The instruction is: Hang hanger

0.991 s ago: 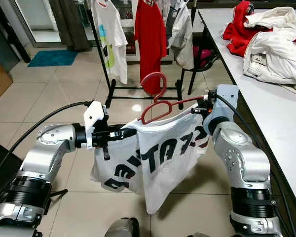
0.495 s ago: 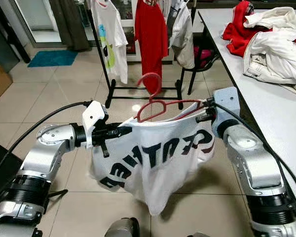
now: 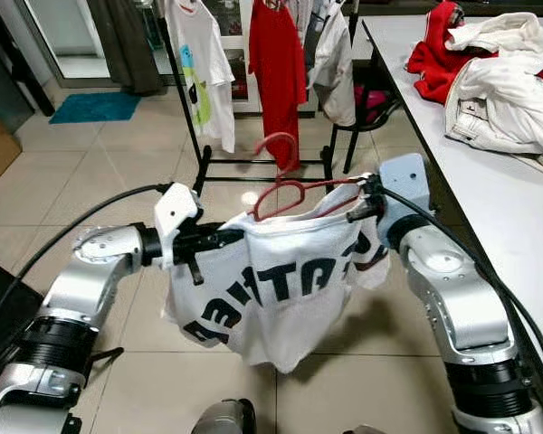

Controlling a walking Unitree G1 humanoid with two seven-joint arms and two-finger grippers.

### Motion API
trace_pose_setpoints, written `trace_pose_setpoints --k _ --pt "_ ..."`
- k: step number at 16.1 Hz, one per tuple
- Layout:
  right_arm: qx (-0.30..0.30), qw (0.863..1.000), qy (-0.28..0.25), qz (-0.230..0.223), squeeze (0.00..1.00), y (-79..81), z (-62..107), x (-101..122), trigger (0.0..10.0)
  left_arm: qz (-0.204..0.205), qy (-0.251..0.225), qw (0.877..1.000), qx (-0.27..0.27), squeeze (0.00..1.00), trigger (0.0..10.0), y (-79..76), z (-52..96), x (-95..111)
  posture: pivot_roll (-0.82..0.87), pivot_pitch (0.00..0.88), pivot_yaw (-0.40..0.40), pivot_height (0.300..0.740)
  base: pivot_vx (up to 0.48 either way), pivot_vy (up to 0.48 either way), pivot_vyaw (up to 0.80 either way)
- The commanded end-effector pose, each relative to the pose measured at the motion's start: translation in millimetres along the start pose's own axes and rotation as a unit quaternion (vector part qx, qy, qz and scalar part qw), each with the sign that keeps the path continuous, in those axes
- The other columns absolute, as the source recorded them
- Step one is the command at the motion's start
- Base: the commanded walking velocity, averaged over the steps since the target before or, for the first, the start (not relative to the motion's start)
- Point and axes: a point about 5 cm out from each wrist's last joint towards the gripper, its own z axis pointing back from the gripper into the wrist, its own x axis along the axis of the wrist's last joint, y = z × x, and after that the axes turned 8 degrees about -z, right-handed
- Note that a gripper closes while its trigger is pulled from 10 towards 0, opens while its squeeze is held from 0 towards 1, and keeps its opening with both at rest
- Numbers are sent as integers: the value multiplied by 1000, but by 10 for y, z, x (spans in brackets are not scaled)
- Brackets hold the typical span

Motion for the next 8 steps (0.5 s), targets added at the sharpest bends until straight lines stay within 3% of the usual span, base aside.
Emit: trace_pose_setpoints --k 1,8 --pt "8 1000 -13 -7 0 39 15 99 0 -16 9 1000 3 0 0 23 -26 14 56 30 89 740 0 0 0" --pt "13 1000 4 -28 0 129 84 115 0 -34 25 999 33 0 0 107 -164 1 45 19 93 740 0 0 0"
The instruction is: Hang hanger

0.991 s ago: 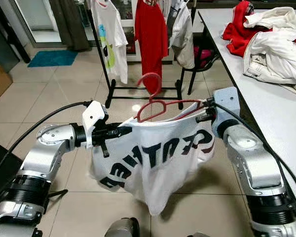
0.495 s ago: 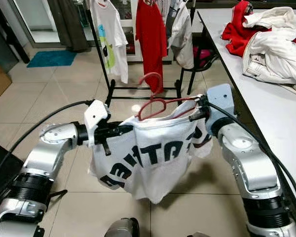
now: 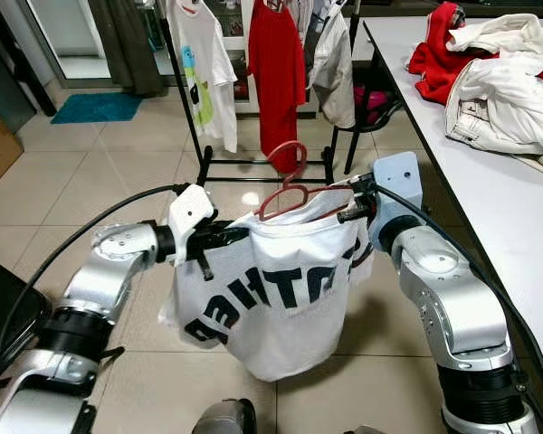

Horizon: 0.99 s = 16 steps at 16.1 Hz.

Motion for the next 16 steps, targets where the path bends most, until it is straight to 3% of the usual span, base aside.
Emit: trace_pose_setpoints --k 1,3,4,6,12,13,14,16 --pt "9 1000 -9 -5 0 51 31 50 0 -14 -11 1000 11 0 0 65 -8 76 45 19 93 740 0 0 0" --pt "22 1000 -10 -13 0 119 34 53 8039 -12 -23 1000 9 0 0 63 -33 104 47 21 91 740 0 0 0" --pt "30 999 -16 -25 0 158 30 78 9412 -9 -31 999 -3 0 0 38 -52 119 48 24 91 740 0 0 0" --pt "33 999 -20 -33 0 183 23 108 10000 -5 -38 999 -27 0 0 -23 -82 124 48 24 91 740 0 0 0" --pt "17 1000 -14 -20 0 116 8 92 10000 -10 -27 999 -46 0 0 -46 -67 100 48 33 92 740 0 0 0" --pt "21 1000 -16 -15 145 110 11 90 10000 -12 -21 999 -33 0 0 -9 -53 90 49 33 92 740 0 0 0" --pt "29 999 -17 -9 973 115 16 92 10000 -13 -19 999 -26 0 0 14 -48 88 49 33 92 740 0 0 0" --pt "40 999 -17 -7 1000 128 32 88 10000 -14 -19 1000 -15 0 0 47 -43 95 50 34 92 740 0 0 0"
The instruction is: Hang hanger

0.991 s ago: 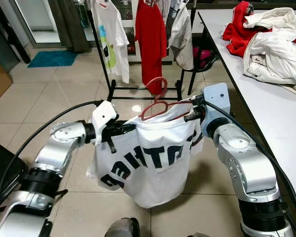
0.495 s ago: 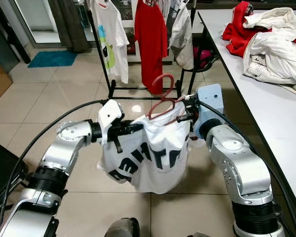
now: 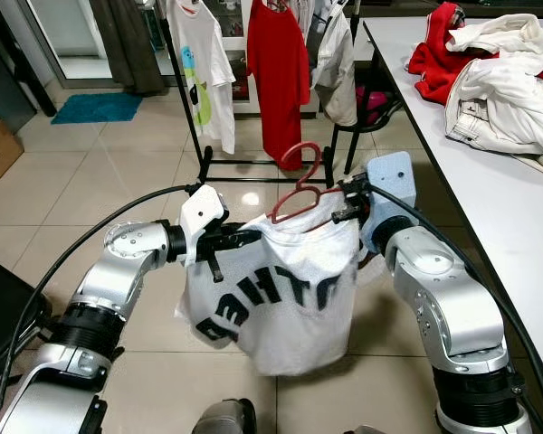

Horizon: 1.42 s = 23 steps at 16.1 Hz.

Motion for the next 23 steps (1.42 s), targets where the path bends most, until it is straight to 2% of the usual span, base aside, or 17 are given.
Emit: trace_pose_setpoints --k 1,5,7,9,12,13,14,15,17,20,23 --pt "14 1000 -11 4 1000 33 23 49 10000 -15 -7 1000 21 0 0 98 55 67 48 34 95 740 0 0 0" --pt "53 998 -21 19 1000 47 61 67 10000 -14 -24 999 29 0 0 143 55 121 48 33 98 740 0 0 0" --pt "82 994 -72 13 1000 -82 97 207 10000 -19 -37 999 16 0 0 136 88 140 48 32 99 740 0 0 0" --pt "151 981 -123 26 1000 -246 193 370 10000 -31 -53 998 7 0 0 139 167 152 44 28 103 740 0 0 0" --pt "203 968 -140 55 1000 -440 254 507 10000 -35 -68 997 -15 0 0 103 255 150 44 25 96 740 0 0 0" --pt "246 958 -130 75 529 -471 276 519 10000 -35 -79 996 -26 0 0 81 286 161 48 24 91 740 0 0 0" --pt "286 946 -121 95 0 -492 284 508 10000 -36 -89 995 -41 0 0 57 315 175 49 23 90 740 0 0 0" --pt "309 938 -111 113 0 -494 280 496 10000 -38 -94 994 -49 0 0 44 331 182 50 23 87 740 0 0 0" --pt "402 900 -66 159 0 -441 274 442 10000 -51 -93 992 -74 0 0 -3 356 189 60 20 76 740 0 0 0" --pt "437 879 -28 187 0 -354 206 352 10000 -64 -85 989 -104 0 0 -85 347 197 68 14 72 740 0 0 0" --pt "462 866 -17 188 0 -285 138 297 10000 -72 -84 987 -116 0 0 -142 320 204 71 13 72 740 0 0 0"
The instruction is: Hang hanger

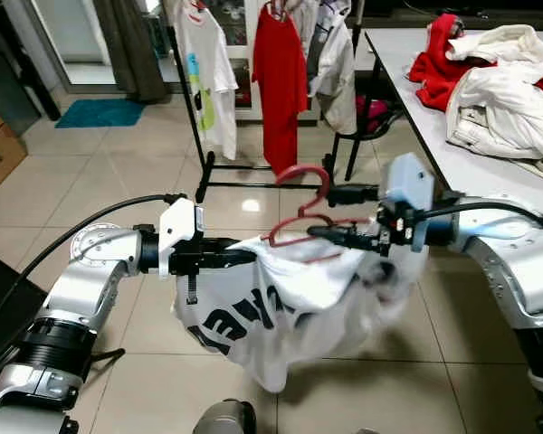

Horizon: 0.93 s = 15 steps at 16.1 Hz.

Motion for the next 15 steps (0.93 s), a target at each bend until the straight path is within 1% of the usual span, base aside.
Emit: trace_pose_setpoints --k 1,2,3,4,5,6,7,11,15 --pt "11 1000 6 11 0 -10 -9 28 10000 -17 -8 1000 1 0 0 21 10 64 71 13 72 740 0 0 0" --pt "17 1000 9 7 0 -7 -9 14 7843 -18 -7 1000 -1 0 0 17 12 67 71 13 72 740 0 0 0" --pt "28 999 16 1 0 7 -12 -12 4078 -18 -6 1000 -1 0 0 16 15 71 67 15 77 740 0 0 0" --pt "31 999 17 -1 0 12 -11 -18 3725 -19 -6 1000 -1 0 0 18 17 72 67 15 77 740 0 0 0" --pt "37 999 21 -7 0 21 -8 -30 1843 -19 -5 1000 0 0 0 24 20 72 67 15 77 740 0 0 0" --pt "52 998 41 -16 0 47 17 -77 549 -20 -5 1000 5 0 0 46 33 74 65 15 79 740 0 0 0" --pt "54 997 52 -18 0 52 27 -102 0 -20 -6 1000 8 0 0 57 40 77 65 15 79 740 0 0 0" --pt "61 996 60 -23 0 70 25 -140 0 -18 -8 1000 17 0 0 77 57 83 64 14 77 740 0 0 0" --pt "71 995 55 -37 0 95 17 -137 0 -15 -10 1000 22 0 0 69 73 78 61 11 72 740 0 0 0"
